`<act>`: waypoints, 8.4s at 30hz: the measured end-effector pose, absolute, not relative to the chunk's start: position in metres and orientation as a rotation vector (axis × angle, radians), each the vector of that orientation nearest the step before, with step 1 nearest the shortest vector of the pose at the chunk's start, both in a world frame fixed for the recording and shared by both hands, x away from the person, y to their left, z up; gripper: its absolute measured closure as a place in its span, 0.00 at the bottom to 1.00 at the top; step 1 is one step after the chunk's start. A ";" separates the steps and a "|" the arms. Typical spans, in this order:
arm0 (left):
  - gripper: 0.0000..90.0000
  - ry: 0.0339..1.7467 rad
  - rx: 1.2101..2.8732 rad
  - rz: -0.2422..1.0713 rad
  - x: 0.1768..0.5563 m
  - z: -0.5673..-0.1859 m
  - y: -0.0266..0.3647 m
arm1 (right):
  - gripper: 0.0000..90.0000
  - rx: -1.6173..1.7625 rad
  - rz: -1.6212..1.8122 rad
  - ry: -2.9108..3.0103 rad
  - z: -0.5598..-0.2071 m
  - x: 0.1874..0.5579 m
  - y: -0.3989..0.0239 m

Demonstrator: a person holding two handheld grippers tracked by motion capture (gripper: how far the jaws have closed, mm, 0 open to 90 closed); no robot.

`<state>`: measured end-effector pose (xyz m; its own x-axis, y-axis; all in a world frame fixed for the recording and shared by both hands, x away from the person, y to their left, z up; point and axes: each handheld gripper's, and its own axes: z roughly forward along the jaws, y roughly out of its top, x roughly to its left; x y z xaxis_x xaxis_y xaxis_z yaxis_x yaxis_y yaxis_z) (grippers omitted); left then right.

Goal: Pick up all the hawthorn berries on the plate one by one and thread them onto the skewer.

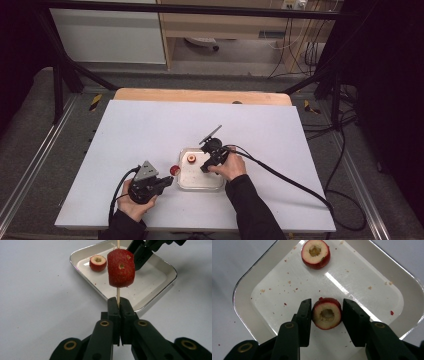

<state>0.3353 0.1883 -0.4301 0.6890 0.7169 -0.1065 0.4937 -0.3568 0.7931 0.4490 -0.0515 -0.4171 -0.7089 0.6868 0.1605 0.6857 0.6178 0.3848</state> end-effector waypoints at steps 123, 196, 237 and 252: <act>0.98 1.002 1.795 0.258 0.325 -0.416 0.156 | 0.69 1.616 2.337 1.784 -0.419 0.376 -0.065; 0.98 0.936 2.007 0.397 0.337 -0.427 0.230 | 0.33 0.909 0.704 2.845 -0.405 0.475 -0.010; 0.98 0.926 2.014 0.403 0.336 -0.427 0.228 | 0.68 0.807 0.664 2.902 -0.410 0.482 -0.002; 0.98 0.922 1.988 0.415 0.333 -0.424 0.226 | 0.68 1.241 1.075 2.722 -0.368 0.452 -0.037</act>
<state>0.3325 0.2260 -0.4243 0.6688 0.7411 -0.0593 0.4474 -0.3374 0.8282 0.4522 -0.0366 -0.3683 -0.6947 0.6554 0.2962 0.6809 0.4667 0.5644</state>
